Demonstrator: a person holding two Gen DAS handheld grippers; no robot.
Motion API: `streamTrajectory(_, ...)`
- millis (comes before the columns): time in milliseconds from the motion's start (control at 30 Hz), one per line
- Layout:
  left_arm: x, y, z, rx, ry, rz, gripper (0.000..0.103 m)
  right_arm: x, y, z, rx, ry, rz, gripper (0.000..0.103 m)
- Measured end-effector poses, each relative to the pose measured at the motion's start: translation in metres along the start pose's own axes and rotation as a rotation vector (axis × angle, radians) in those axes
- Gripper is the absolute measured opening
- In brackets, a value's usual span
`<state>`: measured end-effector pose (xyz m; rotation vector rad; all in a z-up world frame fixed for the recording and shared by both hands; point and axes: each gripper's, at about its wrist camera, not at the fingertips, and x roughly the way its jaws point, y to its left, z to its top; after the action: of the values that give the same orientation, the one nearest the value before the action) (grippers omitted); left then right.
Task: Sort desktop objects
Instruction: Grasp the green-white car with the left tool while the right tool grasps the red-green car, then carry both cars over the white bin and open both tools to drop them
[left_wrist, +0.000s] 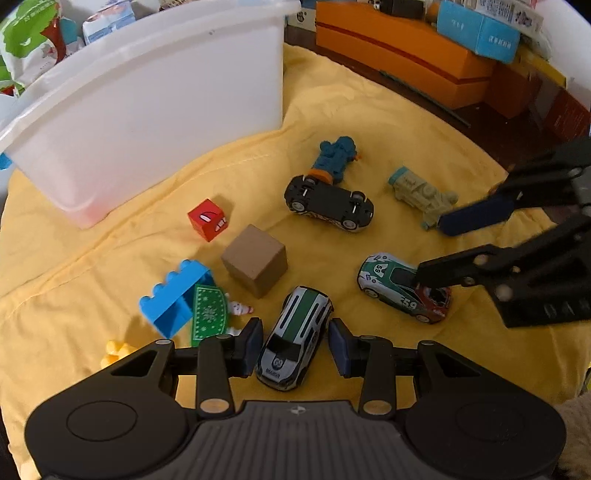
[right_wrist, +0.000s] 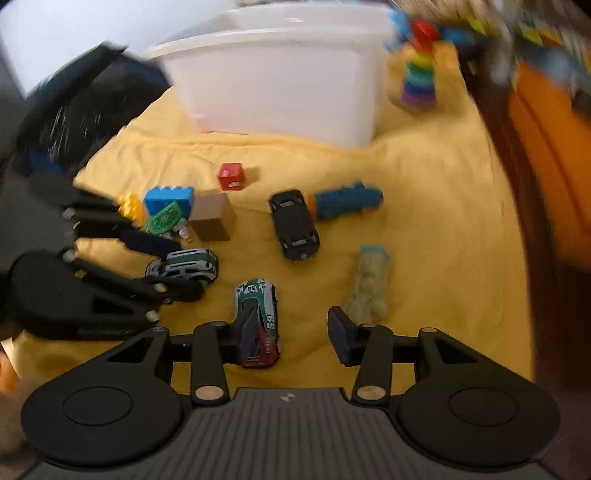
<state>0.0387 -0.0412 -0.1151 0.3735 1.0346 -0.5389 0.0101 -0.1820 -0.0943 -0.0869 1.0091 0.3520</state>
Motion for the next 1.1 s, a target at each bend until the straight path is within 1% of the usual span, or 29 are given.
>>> streamTrajectory(100,-0.002,0.001,-0.003,-0.031,-0.013,-0.003,0.042,0.002,0.013,-0.002,-0.043,-0.018,-0.002,0.054)
streamTrajectory(200,-0.004,0.005,-0.008,-0.076,-0.016,-0.013,0.043,0.014,0.018,-0.009,-0.041,0.001,0.002,0.054)
streamTrajectory(267,-0.004,0.006,-0.011,-0.101,-0.024,-0.017,0.042,0.024,0.021,-0.014,-0.069,0.024,-0.014,0.056)
streamTrajectory(300,-0.004,0.007,-0.012,-0.110,-0.031,-0.016,0.042,0.026,0.026,-0.017,-0.100,0.009,-0.029,0.058)
streamTrajectory(333,-0.004,0.006,-0.013,-0.116,-0.037,-0.012,0.042,0.025,0.029,-0.021,-0.134,-0.018,-0.045,0.058)
streamTrajectory(400,-0.004,0.003,-0.013,-0.121,-0.047,0.002,0.042,0.024,0.035,-0.024,-0.174,-0.047,-0.070,0.055)
streamTrajectory(433,-0.004,0.001,-0.013,-0.121,-0.051,0.008,0.039,0.024,0.036,-0.024,-0.174,-0.053,-0.064,0.045)
streamTrajectory(467,-0.004,0.000,-0.012,-0.120,-0.052,0.011,0.039,0.024,0.036,-0.024,-0.163,-0.053,-0.044,0.038)
streamTrajectory(500,-0.004,0.000,-0.011,-0.119,-0.049,0.008,0.038,0.023,0.037,-0.023,-0.155,-0.052,-0.039,0.033)
streamTrajectory(600,-0.013,-0.001,-0.008,-0.119,-0.041,-0.045,0.037,0.020,0.036,-0.020,-0.158,-0.031,-0.035,0.033)
streamTrajectory(633,-0.018,-0.002,-0.006,-0.114,-0.047,-0.045,0.037,0.016,0.032,-0.018,-0.140,-0.033,-0.029,0.033)
streamTrajectory(700,-0.034,-0.002,-0.001,-0.098,-0.079,-0.033,0.037,0.005,0.029,-0.014,-0.123,-0.055,-0.046,0.033)
streamTrajectory(767,-0.051,0.004,0.010,-0.105,-0.117,-0.027,0.037,-0.008,0.022,-0.002,-0.113,-0.096,-0.065,0.033)
streamTrajectory(833,-0.066,0.012,0.025,-0.108,-0.159,0.002,0.037,-0.019,0.017,0.015,-0.119,-0.143,-0.088,0.033)
streamTrajectory(967,-0.092,0.038,0.070,-0.140,-0.240,0.068,0.037,-0.042,0.009,0.063,-0.125,-0.251,-0.103,0.033)
streamTrajectory(1100,-0.105,0.063,0.112,-0.169,-0.304,0.148,0.037,-0.052,0.002,0.113,-0.111,-0.332,-0.107,0.033)
